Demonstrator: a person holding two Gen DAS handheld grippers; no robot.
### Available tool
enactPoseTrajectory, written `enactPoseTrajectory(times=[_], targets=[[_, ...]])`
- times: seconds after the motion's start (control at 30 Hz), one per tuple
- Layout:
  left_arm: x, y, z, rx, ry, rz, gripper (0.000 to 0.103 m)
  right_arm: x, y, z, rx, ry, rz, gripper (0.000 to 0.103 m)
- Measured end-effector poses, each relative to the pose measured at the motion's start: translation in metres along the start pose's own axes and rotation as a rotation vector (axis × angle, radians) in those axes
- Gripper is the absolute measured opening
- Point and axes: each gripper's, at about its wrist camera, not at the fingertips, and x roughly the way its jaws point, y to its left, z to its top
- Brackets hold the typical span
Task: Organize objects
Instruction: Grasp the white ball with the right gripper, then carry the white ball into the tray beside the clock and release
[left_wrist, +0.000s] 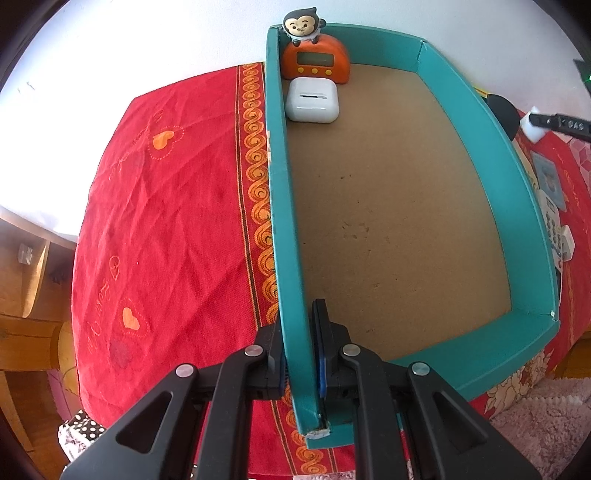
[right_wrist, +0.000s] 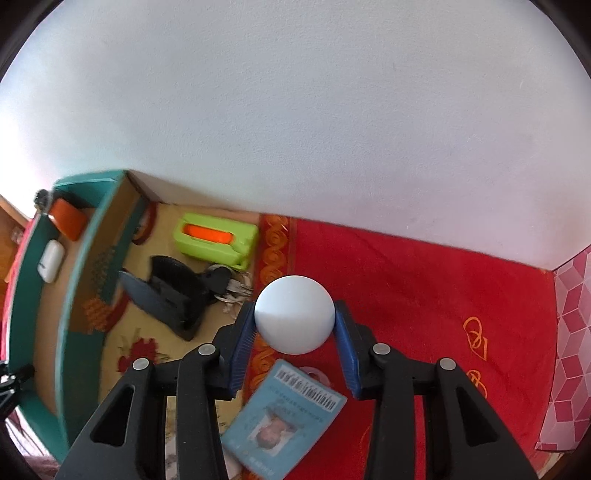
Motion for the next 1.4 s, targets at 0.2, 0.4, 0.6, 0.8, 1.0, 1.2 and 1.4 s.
enactPoseTrajectory(times=[0.2,0.4,0.6,0.8,1.0,1.2,1.4], targets=[[0.000,-0.002,-0.001,-0.018,-0.006,0.004,0.010,-0.046,0.040,0.013,-0.099,-0.074,0.064,0.042],[0.000,-0.001,-0.001,-0.016,-0.015,0.007,0.010,-0.054,0.121,0.032,-0.226,-0.099,0.169,0.042],[0.001,-0.001,-0.001,-0.011,-0.025,0.008,0.010,-0.028,0.179,0.046,-0.308,-0.070,0.236,0.042],[-0.007,-0.010,-0.009,-0.016,-0.035,0.007,0.010,0.011,0.219,0.057,-0.359,-0.032,0.231,0.042],[-0.008,-0.011,-0.012,-0.020,-0.042,0.002,0.010,0.047,0.241,0.067,-0.375,-0.005,0.200,0.042],[-0.009,-0.011,-0.013,-0.028,-0.046,-0.002,0.010,0.059,0.245,0.071,-0.391,-0.002,0.163,0.042],[-0.009,-0.011,-0.014,-0.033,-0.047,-0.003,0.010,0.063,0.243,0.074,-0.387,-0.005,0.158,0.042]])
